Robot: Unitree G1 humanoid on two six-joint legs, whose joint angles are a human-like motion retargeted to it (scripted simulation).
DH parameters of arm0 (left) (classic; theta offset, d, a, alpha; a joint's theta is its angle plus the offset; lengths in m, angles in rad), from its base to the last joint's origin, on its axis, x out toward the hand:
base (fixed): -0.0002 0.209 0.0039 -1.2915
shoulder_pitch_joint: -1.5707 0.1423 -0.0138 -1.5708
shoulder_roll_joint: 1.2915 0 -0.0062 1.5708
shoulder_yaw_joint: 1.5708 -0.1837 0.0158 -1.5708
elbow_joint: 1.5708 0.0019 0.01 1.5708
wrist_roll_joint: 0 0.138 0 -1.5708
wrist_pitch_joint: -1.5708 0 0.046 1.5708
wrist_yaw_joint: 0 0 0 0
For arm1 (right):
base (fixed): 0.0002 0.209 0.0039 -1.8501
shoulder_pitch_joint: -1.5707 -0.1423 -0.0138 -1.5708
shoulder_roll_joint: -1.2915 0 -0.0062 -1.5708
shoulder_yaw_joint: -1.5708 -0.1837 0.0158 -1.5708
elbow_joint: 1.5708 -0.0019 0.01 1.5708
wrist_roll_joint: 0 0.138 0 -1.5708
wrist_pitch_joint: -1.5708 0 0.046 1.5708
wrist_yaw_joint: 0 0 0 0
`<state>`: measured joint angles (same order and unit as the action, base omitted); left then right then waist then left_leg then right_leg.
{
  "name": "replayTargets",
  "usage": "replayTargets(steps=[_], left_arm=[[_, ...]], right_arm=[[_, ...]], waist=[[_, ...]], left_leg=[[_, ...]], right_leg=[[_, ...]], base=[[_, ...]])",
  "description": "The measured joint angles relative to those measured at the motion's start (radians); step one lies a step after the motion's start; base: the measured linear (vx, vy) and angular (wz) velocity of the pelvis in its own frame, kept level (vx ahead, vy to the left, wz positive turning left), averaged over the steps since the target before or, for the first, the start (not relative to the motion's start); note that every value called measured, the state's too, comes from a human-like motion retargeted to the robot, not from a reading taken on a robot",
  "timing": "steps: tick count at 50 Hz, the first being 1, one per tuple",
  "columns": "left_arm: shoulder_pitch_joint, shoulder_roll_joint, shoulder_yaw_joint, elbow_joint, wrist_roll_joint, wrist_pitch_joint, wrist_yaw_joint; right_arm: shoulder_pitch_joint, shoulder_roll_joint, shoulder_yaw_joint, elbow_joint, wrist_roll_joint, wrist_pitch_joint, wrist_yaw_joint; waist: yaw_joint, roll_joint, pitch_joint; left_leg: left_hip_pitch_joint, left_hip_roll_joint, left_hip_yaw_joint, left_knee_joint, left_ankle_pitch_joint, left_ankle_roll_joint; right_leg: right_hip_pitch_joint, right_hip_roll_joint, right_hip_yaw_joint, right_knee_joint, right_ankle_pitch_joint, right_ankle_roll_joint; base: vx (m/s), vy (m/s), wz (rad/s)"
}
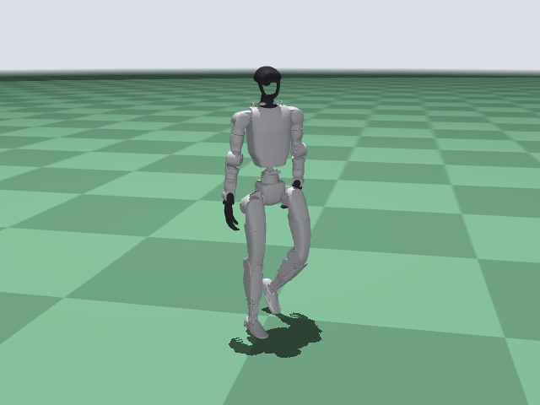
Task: Walk run
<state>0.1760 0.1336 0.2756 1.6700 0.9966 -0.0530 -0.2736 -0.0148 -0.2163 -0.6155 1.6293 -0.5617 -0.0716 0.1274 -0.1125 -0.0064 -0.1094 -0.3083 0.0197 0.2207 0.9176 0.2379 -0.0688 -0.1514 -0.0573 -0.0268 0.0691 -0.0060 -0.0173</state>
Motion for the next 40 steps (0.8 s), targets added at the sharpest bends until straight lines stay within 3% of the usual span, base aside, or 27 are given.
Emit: replayTargets(steps=[5,8,10,12,15,17,18,21,23,25,27,31,35,40], left_arm=[[0.060,-0.002,0.060,0.000,-0.070,-0.046,0.098],[0.071,-0.016,0.101,0.027,-0.155,-0.026,0.100],[0.088,-0.028,0.130,0.030,-0.208,-0.017,0.082],[0.101,-0.044,0.155,0.030,-0.251,-0.015,0.046],[0.111,-0.065,0.183,0.030,-0.276,-0.023,-0.024],[0.113,-0.073,0.204,0.030,-0.263,-0.027,-0.056],[0.113,-0.073,0.213,0.030,-0.254,-0.031,-0.063],[0.104,-0.050,0.216,0.030,-0.268,-0.035,-0.048],[0.077,-0.028,0.205,0.030,-0.313,-0.025,-0.017],[0.014,-0.007,0.193,0.030,-0.365,-0.011,0.018],[-0.071,0.005,0.185,0.024,-0.399,-0.014,0.054],[-0.209,-0.007,0.151,-0.094,-0.421,-0.072,0.070],[-0.312,-0.017,0.078,-0.250,-0.414,-0.160,0.019],[-0.409,0.025,-0.004,-0.374,-0.374,-0.243,-0.005]], right_arm=[[-0.037,-0.028,0.081,-0.145,-0.065,-0.050,0.014],[-0.051,-0.051,0.092,-0.215,-0.130,-0.077,-0.014],[-0.059,-0.061,0.097,-0.238,-0.159,-0.094,-0.036],[-0.069,-0.067,0.100,-0.240,-0.171,-0.103,-0.050],[-0.072,-0.060,0.107,-0.226,-0.159,-0.097,-0.042],[-0.059,-0.040,0.104,-0.205,-0.150,-0.094,-0.025],[-0.049,-0.028,0.100,-0.189,-0.149,-0.095,-0.017],[-0.002,0.015,0.089,-0.131,-0.166,-0.085,0.009],[0.040,0.042,0.094,-0.096,-0.182,-0.072,0.020],[0.067,0.054,0.103,-0.055,-0.191,-0.065,0.020],[0.093,0.061,0.098,-0.023,-0.201,-0.053,0.016],[0.168,0.096,0.081,0.006,-0.208,-0.044,-0.001],[0.247,0.121,0.084,0.035,-0.177,-0.060,-0.012],[0.299,0.147,0.085,0.071,-0.168,-0.032,0.013]], waist=[[0.142,-0.028,0.014],[0.161,-0.012,0.021],[0.167,-0.010,0.020],[0.165,-0.016,0.009],[0.166,-0.033,-0.006],[0.201,-0.065,-0.017],[0.221,-0.077,-0.024],[0.248,-0.100,-0.056],[0.214,-0.083,-0.066],[0.147,-0.055,-0.046],[0.122,-0.015,-0.037],[0.100,0.053,-0.021],[-0.003,0.094,-0.011],[-0.066,0.044,0.008]], left_leg=[[-0.182,0.006,0.076,-0.232,-0.172,0.130],[-0.213,-0.006,0.114,-0.519,-0.187,0.200],[-0.216,-0.015,0.213,-0.696,-0.229,0.213],[-0.221,-0.083,0.209,-0.846,-0.292,0.209],[-0.201,-0.111,0.262,-0.927,-0.328,0.246],[-0.180,-0.087,0.326,-0.870,-0.308,0.313],[-0.166,-0.074,0.373,-0.857,-0.289,0.319],[-0.144,-0.068,0.280,-0.812,-0.249,0.331],[-0.148,-0.058,0.146,-0.743,-0.291,0.331],[-0.088,-0.059,0.137,-0.708,-0.338,0.331],[-0.026,-0.053,0.116,-0.730,-0.358,0.329],[0.071,-0.036,0.040,-0.770,-0.381,0.304],[0.167,-0.056,-0.053,-0.813,-0.397,0.285],[0.292,-0.126,-0.118,-0.830,-0.444,0.258]], right_leg=[[0.093,0.049,-0.036,-0.042,-0.041,-0.032],[0.151,0.102,-0.058,-0.050,-0.083,-0.050],[0.187,0.123,-0.078,-0.050,-0.109,-0.055],[0.217,0.134,-0.113,-0.051,-0.121,-0.054],[0.256,0.143,-0.134,-0.033,-0.104,-0.046],[0.275,0.121,-0.117,0.004,-0.042,-0.017],[0.285,0.110,-0.119,0.027,0.011,0.008],[0.301,0.096,-0.130,0.120,0.282,0.111],[0.259,0.155,-0.047,0.257,0.468,0.181],[0.159,0.219,-0.014,0.526,0.530,0.217],[0.082,0.284,0.034,0.652,0.515,0.245],[-0.049,0.304,0.075,0.692,0.307,0.184],[-0.162,0.176,0.043,0.544,0.118,0.109],[-0.219,0.010,0.043,0.151,0.117,0.111]], base=[[0.62,-0.24,-0.02],[0.73,-0.22,0.69],[0.70,-0.22,0.60],[0.72,-0.19,0.61],[0.84,-0.18,0.11],[0.97,-0.16,-0.79],[1.14,-0.16,-0.96],[1.10,-0.21,-0.59],[1.00,-0.14,0.80],[1.00,-0.11,1.70],[0.87,-0.09,1.28],[0.74,-0.05,1.07],[0.77,-0.13,1.94],[0.76,-0.31,1.18]])
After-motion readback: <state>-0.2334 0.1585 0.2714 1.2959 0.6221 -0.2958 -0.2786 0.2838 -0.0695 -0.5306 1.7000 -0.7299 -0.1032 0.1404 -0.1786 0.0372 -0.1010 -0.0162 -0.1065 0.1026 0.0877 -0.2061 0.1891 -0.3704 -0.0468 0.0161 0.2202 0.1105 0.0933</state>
